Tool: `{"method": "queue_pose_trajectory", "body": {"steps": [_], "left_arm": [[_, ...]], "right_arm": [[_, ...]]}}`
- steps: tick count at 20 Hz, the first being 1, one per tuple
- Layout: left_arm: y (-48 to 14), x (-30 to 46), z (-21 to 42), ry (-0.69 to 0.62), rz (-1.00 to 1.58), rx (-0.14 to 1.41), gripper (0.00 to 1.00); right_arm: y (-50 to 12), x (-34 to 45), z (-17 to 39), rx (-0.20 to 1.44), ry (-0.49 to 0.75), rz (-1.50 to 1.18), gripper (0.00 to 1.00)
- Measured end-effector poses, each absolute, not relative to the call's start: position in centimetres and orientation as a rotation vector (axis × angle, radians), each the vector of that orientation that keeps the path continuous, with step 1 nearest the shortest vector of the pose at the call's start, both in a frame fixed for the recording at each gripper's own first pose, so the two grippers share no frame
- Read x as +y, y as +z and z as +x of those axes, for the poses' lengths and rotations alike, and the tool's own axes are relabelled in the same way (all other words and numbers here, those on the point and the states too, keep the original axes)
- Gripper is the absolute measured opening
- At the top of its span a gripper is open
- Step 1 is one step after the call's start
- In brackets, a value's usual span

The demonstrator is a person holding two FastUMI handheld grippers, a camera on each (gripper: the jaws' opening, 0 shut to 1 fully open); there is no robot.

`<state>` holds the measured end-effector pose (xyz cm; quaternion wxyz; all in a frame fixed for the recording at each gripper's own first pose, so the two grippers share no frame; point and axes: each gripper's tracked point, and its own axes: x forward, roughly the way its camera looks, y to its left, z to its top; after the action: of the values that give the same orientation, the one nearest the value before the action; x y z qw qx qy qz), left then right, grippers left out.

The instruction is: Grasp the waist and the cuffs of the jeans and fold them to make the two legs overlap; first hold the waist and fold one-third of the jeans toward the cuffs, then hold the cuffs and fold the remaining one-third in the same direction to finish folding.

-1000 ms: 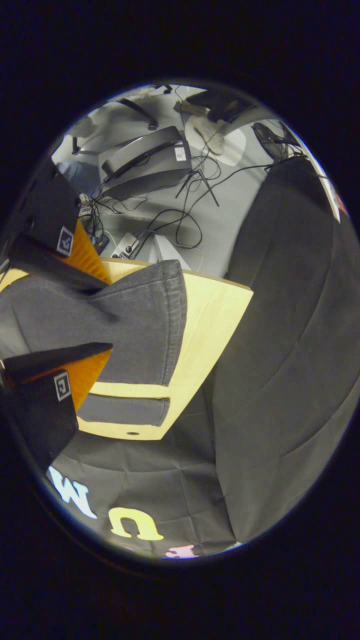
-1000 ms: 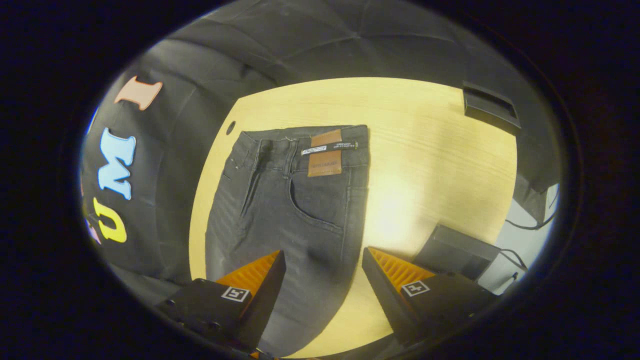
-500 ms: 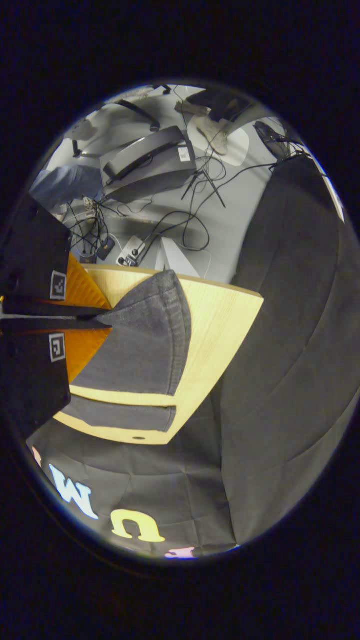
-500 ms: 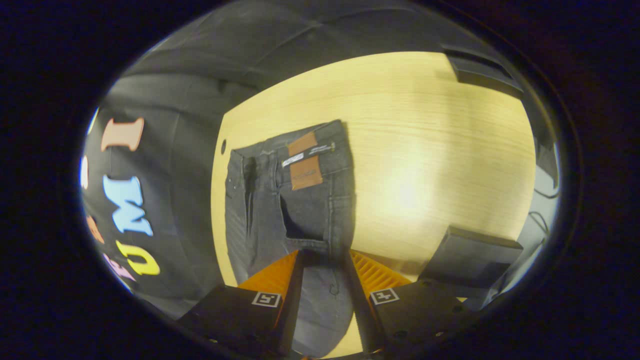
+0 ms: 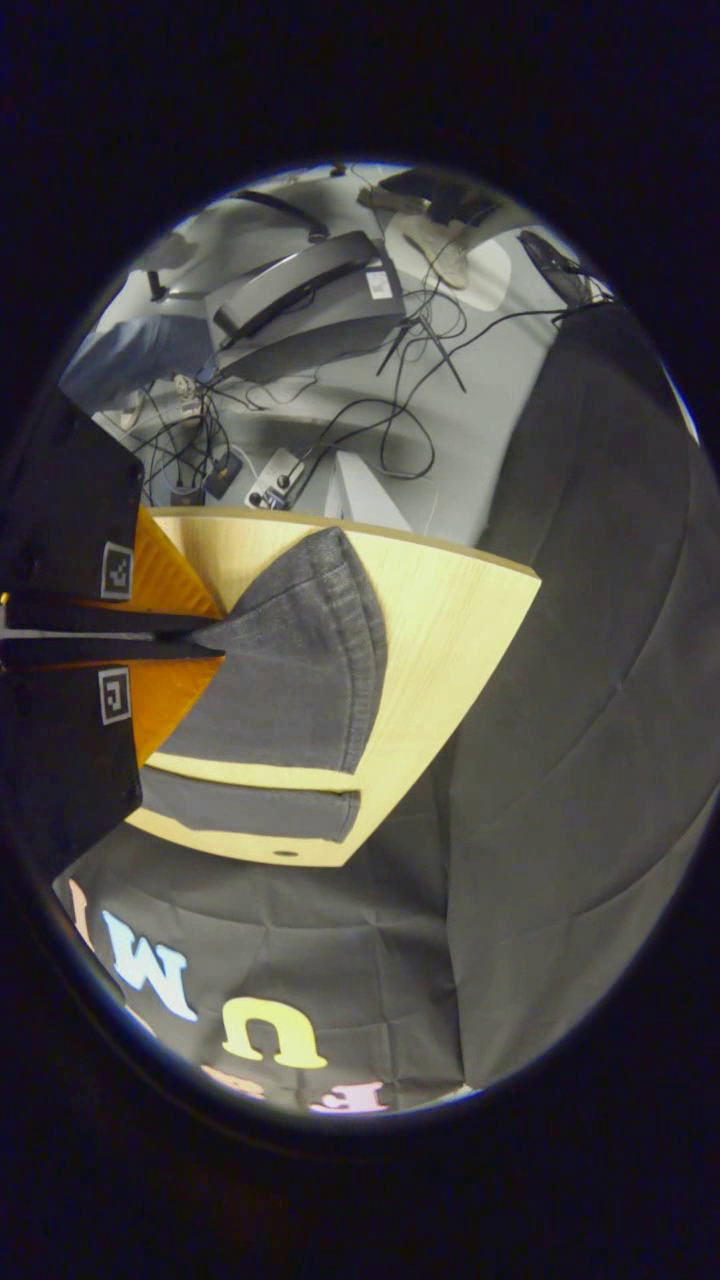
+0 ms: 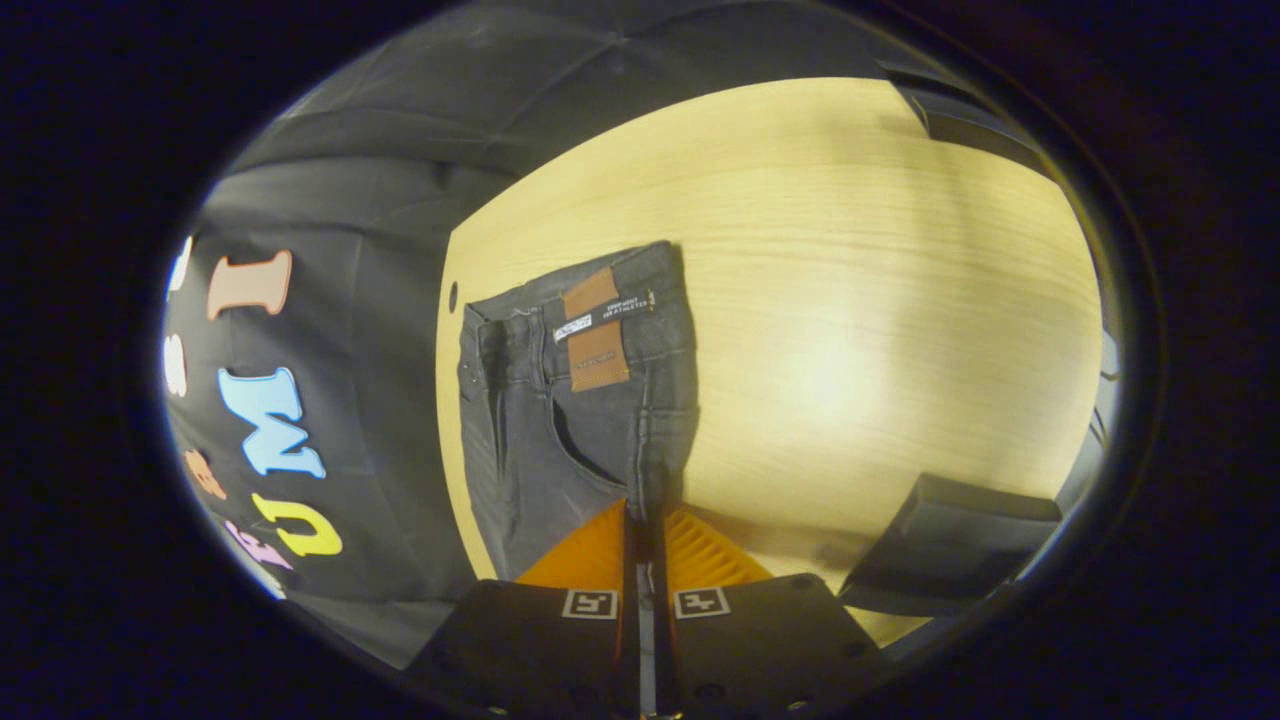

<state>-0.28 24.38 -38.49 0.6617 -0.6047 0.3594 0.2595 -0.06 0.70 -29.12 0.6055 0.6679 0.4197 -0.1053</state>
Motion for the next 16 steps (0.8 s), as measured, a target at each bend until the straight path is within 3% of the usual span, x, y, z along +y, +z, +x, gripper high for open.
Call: {"method": "queue_pose_trajectory", "body": {"steps": [6,16], "left_arm": [[-35.5,24.5,-0.3,0.521,-1.500,0.734,0.11],[-23.2,22.8,6.5,0.360,-1.554,0.646,0.10]], "right_arm": [[-25.2,0.2,-0.4,0.961,-0.139,1.547,0.02],[-13.1,-1.1,3.7,0.904,0.232,1.539,0.01]]}}
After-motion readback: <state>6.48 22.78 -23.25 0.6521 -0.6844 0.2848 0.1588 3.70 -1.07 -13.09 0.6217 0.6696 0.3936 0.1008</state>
